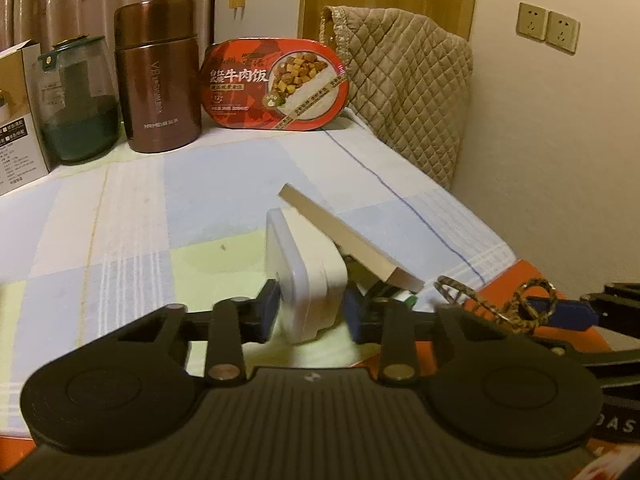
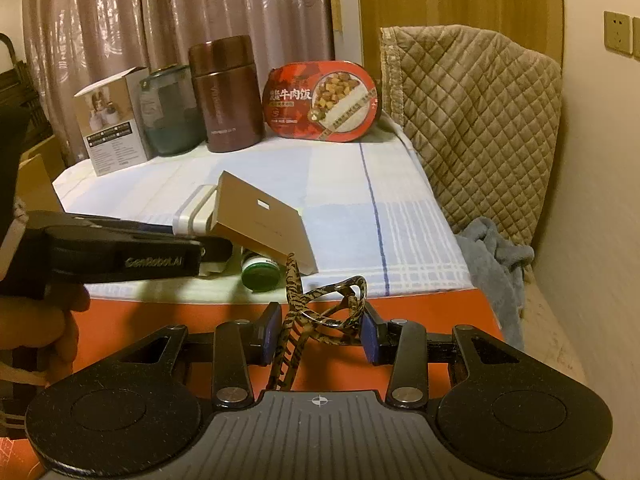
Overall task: Organize rigid objects
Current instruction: 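Grasp the tiger-striped lanyard with the right tool while the left tool grasps the white night light, then lift the night light and lanyard off the mat with both tools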
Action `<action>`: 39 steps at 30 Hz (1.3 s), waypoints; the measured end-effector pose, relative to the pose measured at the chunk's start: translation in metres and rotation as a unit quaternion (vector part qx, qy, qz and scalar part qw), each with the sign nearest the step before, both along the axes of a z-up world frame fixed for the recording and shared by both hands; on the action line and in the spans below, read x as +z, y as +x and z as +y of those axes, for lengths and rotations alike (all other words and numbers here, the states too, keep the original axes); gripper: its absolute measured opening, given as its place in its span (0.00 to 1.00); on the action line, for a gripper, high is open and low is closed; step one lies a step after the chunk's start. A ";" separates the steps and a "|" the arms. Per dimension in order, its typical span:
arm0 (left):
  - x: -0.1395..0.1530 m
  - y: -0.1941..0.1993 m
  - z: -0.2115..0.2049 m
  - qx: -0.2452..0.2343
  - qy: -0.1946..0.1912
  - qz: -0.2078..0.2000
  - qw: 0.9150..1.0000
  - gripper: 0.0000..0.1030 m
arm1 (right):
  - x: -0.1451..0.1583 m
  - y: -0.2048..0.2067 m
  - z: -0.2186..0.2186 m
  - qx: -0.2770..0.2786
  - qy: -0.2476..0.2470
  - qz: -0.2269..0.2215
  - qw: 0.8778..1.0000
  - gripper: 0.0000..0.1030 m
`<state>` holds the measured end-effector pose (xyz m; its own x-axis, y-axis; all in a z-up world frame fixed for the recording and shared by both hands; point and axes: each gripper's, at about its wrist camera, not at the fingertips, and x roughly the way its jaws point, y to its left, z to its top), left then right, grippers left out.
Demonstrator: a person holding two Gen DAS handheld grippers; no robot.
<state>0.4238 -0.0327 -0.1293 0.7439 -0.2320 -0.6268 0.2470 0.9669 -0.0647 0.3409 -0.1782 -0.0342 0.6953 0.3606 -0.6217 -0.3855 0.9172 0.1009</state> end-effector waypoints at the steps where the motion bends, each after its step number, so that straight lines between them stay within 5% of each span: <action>1: 0.001 -0.002 0.001 0.002 0.001 0.000 1.000 0.24 | 0.000 -0.001 0.000 0.001 0.000 0.000 1.000 0.37; 7: 0.006 -0.052 0.021 0.014 -0.001 0.017 1.000 0.22 | -0.001 -0.017 0.002 0.009 0.011 0.012 1.000 0.37; 16: 0.014 -0.159 0.068 0.047 -0.077 0.071 0.993 0.22 | 0.004 -0.059 0.010 0.034 0.035 0.042 0.998 0.37; 23: 0.015 -0.184 0.066 0.048 0.034 0.026 0.998 0.68 | 0.016 -0.079 0.006 0.024 0.037 0.044 0.998 0.37; 25: 0.014 -0.187 0.059 0.025 0.075 -0.002 0.997 0.68 | 0.017 -0.082 0.006 0.022 0.034 0.044 0.998 0.37; 28: 0.013 -0.189 0.053 -0.005 0.085 -0.014 0.996 0.69 | 0.018 -0.084 0.005 0.018 0.032 0.045 0.998 0.37; 34: 0.019 -0.182 0.068 0.024 -0.018 0.000 1.000 0.65 | 0.017 -0.084 0.006 0.017 0.027 0.045 0.998 0.37; 39: 0.021 -0.173 0.073 0.031 -0.016 0.013 0.999 0.55 | 0.014 -0.084 0.010 0.022 0.024 0.045 0.998 0.37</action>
<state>0.2506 0.0399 -0.1086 0.7418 -0.2049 -0.6386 0.1837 0.9778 -0.1004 0.2574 -0.1683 -0.0198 0.6208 0.4202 -0.6619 -0.4130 0.8929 0.1796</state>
